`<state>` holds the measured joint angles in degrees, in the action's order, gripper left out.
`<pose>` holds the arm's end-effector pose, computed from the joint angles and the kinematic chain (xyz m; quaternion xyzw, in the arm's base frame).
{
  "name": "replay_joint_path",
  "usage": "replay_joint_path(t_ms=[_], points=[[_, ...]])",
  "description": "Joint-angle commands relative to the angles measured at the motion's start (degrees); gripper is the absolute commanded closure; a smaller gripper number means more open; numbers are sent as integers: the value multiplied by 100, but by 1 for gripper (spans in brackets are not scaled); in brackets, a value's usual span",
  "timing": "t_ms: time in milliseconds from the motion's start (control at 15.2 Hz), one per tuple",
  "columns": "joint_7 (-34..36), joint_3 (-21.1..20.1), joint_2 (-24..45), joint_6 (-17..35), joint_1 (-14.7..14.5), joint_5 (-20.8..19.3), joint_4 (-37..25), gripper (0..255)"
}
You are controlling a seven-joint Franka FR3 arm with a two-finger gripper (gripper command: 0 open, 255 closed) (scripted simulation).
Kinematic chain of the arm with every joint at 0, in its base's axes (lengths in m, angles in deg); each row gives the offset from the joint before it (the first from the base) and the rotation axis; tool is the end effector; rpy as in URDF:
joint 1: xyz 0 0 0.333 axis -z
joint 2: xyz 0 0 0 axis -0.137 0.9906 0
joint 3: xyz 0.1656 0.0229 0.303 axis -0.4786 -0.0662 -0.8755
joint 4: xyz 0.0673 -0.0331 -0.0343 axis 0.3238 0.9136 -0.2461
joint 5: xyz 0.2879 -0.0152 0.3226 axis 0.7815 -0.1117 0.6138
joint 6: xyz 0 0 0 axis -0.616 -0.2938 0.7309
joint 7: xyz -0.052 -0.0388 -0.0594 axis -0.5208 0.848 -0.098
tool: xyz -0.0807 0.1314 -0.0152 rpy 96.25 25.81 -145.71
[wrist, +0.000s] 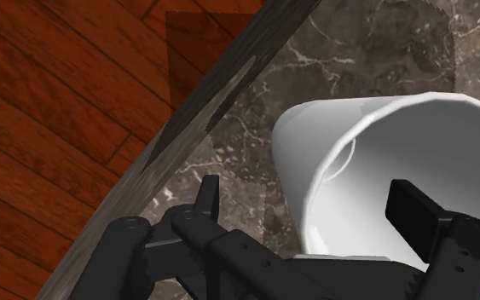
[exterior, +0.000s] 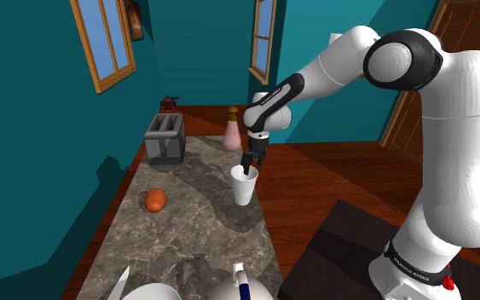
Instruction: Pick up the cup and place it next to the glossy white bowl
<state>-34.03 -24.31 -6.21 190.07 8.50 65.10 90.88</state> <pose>0.6248 -0.0632 0.1955 -0.9967 0.0048 0.0212 0.0776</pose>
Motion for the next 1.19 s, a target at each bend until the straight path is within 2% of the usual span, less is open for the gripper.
replay_joint_path(t_ms=[0,528,594,1122], points=[[-38,-29,137,161,3,51,24,0],[-38,-29,136,160,3,51,24,0],[-38,-29,136,160,3,51,24,255],[-39,-29,136,160,4,51,24,255]])
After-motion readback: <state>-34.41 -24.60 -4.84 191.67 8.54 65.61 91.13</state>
